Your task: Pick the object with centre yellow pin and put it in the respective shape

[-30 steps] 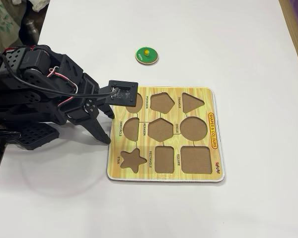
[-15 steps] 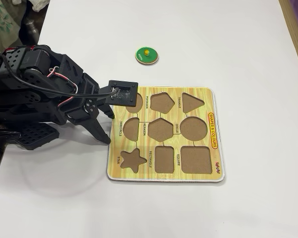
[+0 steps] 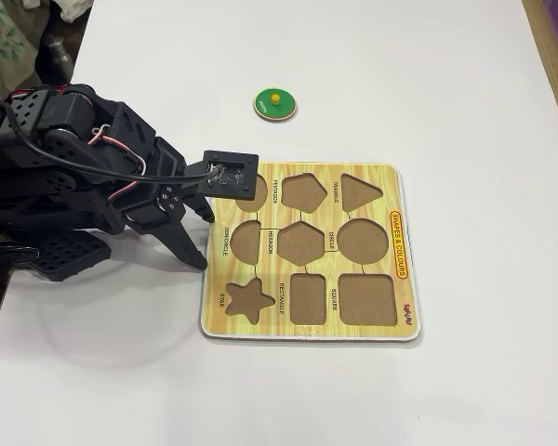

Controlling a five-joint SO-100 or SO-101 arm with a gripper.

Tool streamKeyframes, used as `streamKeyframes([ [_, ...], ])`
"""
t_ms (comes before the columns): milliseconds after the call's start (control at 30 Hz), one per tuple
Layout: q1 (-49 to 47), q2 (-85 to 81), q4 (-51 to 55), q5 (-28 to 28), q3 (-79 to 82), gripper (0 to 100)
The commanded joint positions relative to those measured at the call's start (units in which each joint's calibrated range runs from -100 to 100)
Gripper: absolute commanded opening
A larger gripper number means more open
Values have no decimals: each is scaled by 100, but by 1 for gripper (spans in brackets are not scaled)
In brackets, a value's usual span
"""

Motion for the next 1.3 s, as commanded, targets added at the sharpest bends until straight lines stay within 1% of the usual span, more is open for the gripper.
streamKeyframes([
  [0,14,30,99,12,36,25],
  [867,4,172,47,-35,-27,25],
  [1033,-6,925,39,-41,-612,25],
  [1267,-6,2406,142,17,-2158,25],
])
